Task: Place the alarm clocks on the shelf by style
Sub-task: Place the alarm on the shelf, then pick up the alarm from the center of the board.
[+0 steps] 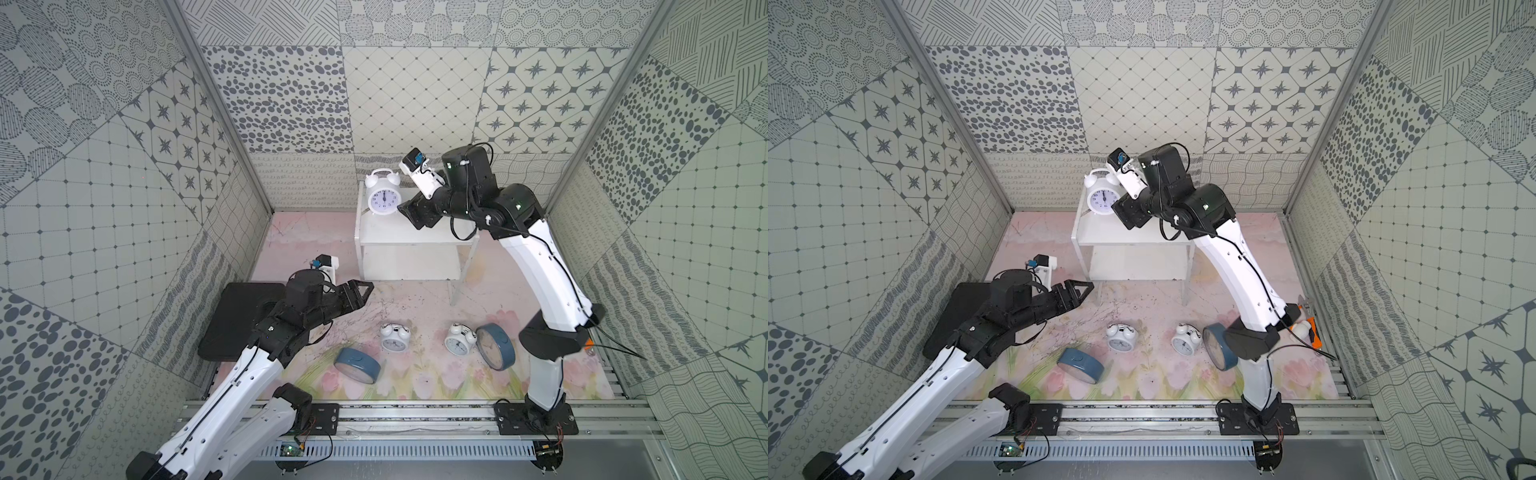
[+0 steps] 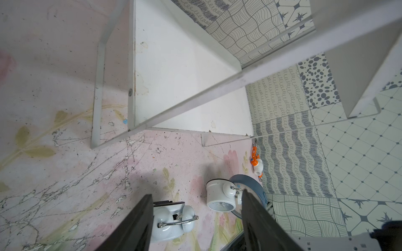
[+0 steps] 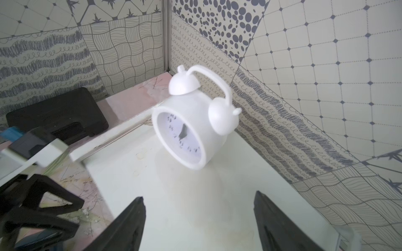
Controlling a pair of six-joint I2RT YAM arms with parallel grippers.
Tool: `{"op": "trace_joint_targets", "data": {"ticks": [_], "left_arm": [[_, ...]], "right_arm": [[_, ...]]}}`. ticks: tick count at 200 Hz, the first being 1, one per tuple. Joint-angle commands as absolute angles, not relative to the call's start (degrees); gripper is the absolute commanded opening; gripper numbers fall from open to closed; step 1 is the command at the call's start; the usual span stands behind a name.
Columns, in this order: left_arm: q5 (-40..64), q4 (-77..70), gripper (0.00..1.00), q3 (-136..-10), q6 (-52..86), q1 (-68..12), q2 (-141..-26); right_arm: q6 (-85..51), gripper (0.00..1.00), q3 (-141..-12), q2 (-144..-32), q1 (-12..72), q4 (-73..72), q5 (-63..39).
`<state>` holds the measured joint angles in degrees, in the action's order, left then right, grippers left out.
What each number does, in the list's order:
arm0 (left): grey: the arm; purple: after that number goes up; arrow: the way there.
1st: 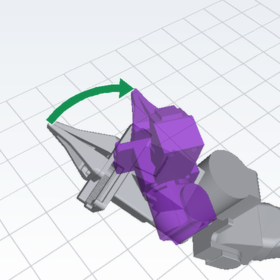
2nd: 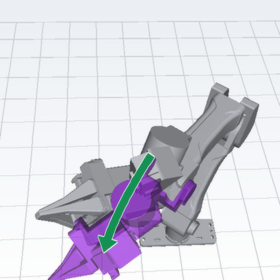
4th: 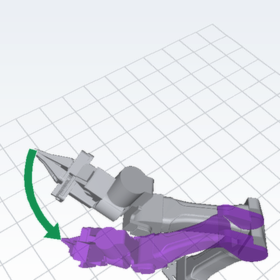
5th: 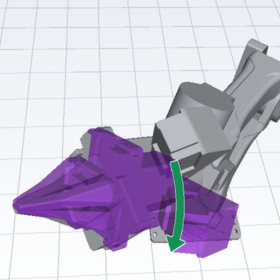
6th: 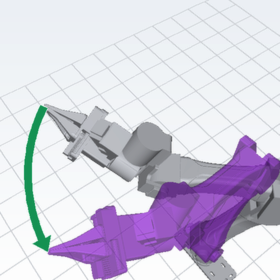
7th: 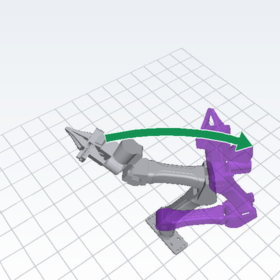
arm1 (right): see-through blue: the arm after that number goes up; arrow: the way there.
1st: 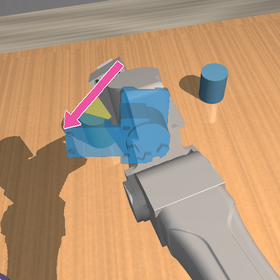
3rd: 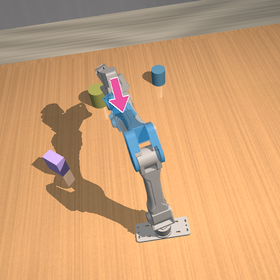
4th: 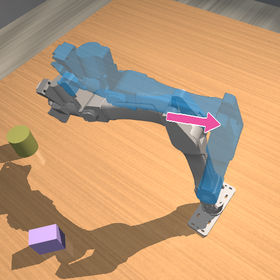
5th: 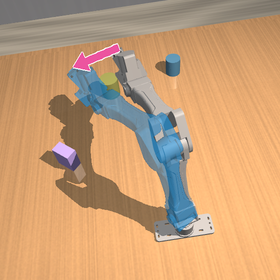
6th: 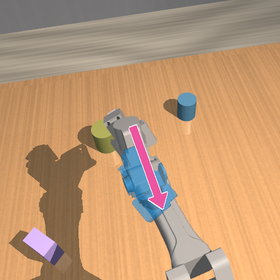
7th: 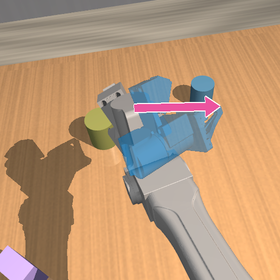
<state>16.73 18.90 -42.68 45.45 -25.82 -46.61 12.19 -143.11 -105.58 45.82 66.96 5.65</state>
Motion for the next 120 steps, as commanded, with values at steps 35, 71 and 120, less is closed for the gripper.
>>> {"op": "trace_joint_targets", "data": {"ticks": [35,71,120], "left_arm": [[19.8,15.6,0.64,-42.3,46.3,-25.7,-48.3],[19.3,14.8,0.59,-42.1,47.4,-27.1,-51.0],[18.6,11.2,0.56,-40.3,48.9,-32.0,-55.1]], "right_arm": [[-1.0,0.85,-102.5,-76.6,51.7,56.6,13.0],[-11.7,0.74,-78.7,-64.8,52.1,49.6,8.0],[-23.3,0.7,-58.5,-59.3,52.2,43.5,9.1]]}}
